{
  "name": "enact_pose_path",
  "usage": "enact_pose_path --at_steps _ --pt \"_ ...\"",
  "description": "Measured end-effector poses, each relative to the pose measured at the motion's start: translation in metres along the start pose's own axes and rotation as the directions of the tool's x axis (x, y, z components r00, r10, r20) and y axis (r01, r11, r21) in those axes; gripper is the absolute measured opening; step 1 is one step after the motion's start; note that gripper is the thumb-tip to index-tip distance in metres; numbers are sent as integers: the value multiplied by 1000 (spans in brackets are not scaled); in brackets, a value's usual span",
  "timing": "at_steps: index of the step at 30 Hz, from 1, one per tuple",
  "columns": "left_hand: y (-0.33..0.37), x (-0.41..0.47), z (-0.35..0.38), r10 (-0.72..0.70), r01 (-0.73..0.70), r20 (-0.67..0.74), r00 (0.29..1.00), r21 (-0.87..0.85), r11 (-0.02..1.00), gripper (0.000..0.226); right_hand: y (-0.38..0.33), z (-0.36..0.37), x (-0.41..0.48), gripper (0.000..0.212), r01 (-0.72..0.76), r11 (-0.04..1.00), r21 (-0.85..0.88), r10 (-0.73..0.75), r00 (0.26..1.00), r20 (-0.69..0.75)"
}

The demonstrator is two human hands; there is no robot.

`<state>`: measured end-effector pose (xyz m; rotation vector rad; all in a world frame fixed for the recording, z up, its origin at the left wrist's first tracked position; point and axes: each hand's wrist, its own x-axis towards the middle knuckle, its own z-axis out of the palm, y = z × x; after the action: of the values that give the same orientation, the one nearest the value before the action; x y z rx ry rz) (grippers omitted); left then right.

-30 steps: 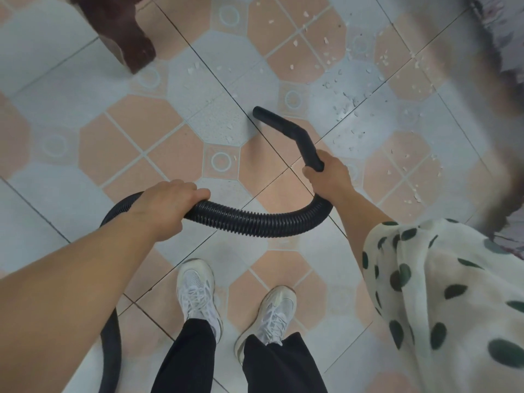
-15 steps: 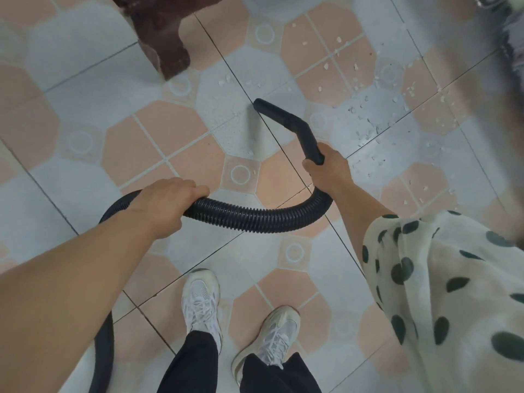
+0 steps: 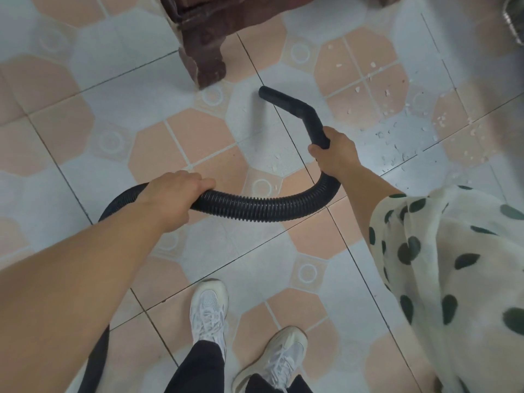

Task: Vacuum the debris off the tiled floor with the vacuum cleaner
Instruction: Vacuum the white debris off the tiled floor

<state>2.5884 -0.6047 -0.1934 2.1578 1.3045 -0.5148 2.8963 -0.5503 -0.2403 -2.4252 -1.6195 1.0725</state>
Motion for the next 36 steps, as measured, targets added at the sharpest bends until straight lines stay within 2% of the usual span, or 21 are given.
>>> enact_pose_path --at_steps 5,9,13,18,24,28,36 --pt "4 -11 6 21 -21 -3 1000 10 1000 47 -1 1 -14 28 47 998 -40 -45 997 60" --pt "15 -18 12 60 -60 -12 998 10 998 49 7 -5 -29 40 33 998 -48 -28 995 98" --pt "29 -22 17 65 -65 -12 998 2 998 50 23 -12 -38 29 4 997 -71 -1 999 54" --pt "51 -24 19 92 -92 11 996 13 996 46 51 -19 -60 28 -44 997 -65 48 997 54" --pt "66 -38 32 114 -117 64 991 46 992 43 63 -14 -82 40 -3 999 -48 9 993 119" --pt "68 -46 29 79 -85 84 993 71 994 44 62 -10 -81 45 11 999 -47 -5 992 129" --pt "91 -65 38 98 -111 117 988 106 988 43 79 -3 -112 38 51 995 -89 -31 977 213"
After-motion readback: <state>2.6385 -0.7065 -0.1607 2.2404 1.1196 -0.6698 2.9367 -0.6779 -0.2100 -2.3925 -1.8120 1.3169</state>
